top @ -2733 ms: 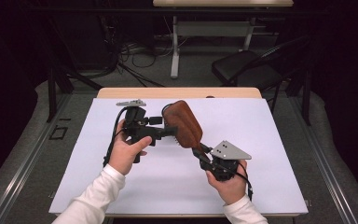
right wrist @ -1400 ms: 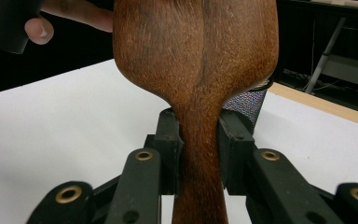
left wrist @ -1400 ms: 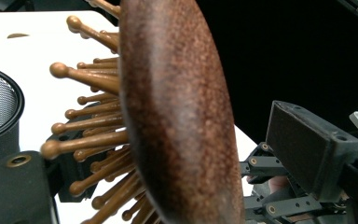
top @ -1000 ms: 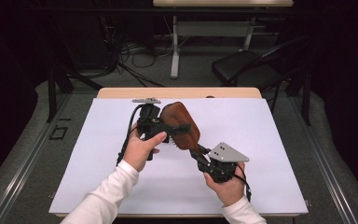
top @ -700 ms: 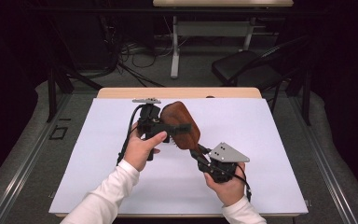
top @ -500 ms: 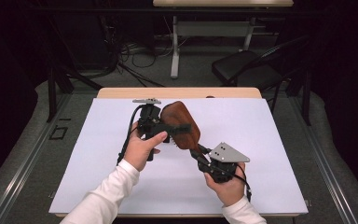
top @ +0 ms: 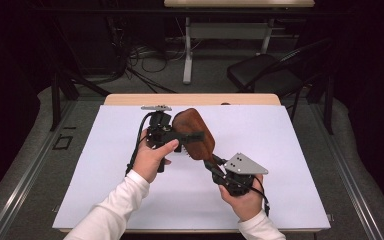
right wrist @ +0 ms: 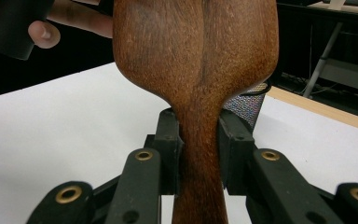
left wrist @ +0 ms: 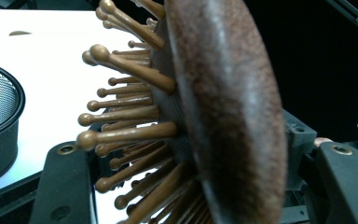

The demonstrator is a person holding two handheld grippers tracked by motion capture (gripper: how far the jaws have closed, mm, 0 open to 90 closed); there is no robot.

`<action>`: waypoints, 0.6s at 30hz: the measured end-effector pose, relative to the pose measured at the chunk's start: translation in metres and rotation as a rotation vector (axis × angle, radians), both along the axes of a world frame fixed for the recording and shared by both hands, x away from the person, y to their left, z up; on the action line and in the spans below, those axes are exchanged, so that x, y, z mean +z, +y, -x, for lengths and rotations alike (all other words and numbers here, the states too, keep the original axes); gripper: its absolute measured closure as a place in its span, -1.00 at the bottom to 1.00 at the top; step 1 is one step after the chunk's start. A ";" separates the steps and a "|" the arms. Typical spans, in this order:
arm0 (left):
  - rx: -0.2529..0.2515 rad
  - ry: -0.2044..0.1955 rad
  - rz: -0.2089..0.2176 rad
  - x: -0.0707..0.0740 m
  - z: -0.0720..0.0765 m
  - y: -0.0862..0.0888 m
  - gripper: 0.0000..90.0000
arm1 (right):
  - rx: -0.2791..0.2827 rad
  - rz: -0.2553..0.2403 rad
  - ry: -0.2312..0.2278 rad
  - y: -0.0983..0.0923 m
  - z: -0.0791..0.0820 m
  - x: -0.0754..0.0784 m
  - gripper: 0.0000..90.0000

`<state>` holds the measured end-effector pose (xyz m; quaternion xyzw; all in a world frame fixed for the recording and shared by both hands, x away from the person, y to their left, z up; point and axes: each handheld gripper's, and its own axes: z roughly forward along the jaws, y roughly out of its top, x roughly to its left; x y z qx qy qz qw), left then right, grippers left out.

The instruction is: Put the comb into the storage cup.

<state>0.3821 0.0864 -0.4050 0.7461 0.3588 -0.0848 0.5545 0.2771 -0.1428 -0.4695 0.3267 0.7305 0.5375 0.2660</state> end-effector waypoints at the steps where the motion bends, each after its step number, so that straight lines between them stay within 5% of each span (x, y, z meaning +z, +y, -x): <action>1: -0.001 0.001 0.001 0.000 0.000 0.000 -0.23 | 0.000 0.000 0.000 0.000 0.000 0.000 0.60; 18: 0.003 -0.007 -0.020 0.001 0.001 -0.001 -0.20 | 0.002 -0.003 0.002 0.000 0.000 0.000 0.60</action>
